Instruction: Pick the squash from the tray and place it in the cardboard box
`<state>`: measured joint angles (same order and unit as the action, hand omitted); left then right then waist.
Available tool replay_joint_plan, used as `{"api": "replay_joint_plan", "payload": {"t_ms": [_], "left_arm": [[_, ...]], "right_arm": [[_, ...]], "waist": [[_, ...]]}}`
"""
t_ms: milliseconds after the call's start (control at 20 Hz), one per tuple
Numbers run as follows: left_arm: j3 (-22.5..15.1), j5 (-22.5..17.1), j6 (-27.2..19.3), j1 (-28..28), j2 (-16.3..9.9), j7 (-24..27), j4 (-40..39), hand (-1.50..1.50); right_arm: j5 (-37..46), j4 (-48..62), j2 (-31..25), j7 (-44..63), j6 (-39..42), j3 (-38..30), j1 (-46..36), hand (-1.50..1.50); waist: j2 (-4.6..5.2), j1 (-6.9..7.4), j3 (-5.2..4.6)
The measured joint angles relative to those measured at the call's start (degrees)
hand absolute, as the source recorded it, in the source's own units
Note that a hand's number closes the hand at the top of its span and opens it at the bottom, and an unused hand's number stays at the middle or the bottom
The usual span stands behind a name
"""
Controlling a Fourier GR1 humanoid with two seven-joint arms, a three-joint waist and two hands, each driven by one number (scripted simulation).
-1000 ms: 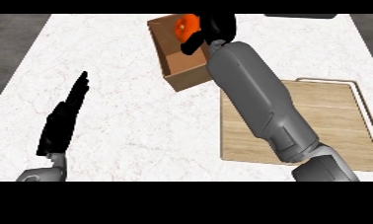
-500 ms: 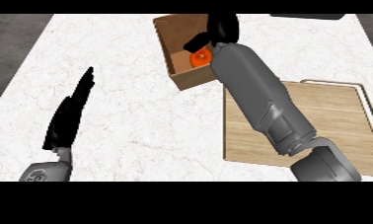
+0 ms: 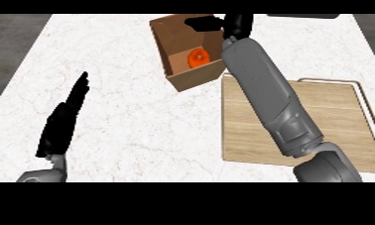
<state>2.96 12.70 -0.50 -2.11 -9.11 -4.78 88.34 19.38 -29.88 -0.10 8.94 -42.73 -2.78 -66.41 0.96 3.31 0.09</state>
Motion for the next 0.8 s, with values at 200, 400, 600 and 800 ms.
{"api": "replay_joint_plan", "payload": {"t_ms": [200, 400, 600, 800], "left_arm": [[0.47, 0.05, -0.39, 1.58, 0.0, -0.13, 0.71, 0.0], [1.32, -0.4, -0.19, 2.53, -0.37, -0.06, 0.88, 0.0], [2.08, -0.71, -0.35, 3.13, -0.48, -0.41, 1.5, 0.0], [2.27, -0.56, -0.31, 3.63, -0.64, -1.11, 2.61, 0.0]], "right_arm": [[-4.61, -3.92, -1.5, -5.78, -0.36, -4.5, 3.48, -1.5], [-6.82, -7.66, -4.76, -7.42, -0.91, -7.27, 7.2, -1.5], [-10.46, -14.35, -9.03, -9.54, 3.45, -9.72, 14.24, -1.5], [-12.74, -23.79, -13.15, -8.03, 8.86, -9.93, 22.31, -1.5]], "waist": [[-0.46, -1.52, -0.02], [-0.82, -2.67, -0.05], [-1.11, -3.61, -0.06], [-1.3, -4.14, -0.08]]}}
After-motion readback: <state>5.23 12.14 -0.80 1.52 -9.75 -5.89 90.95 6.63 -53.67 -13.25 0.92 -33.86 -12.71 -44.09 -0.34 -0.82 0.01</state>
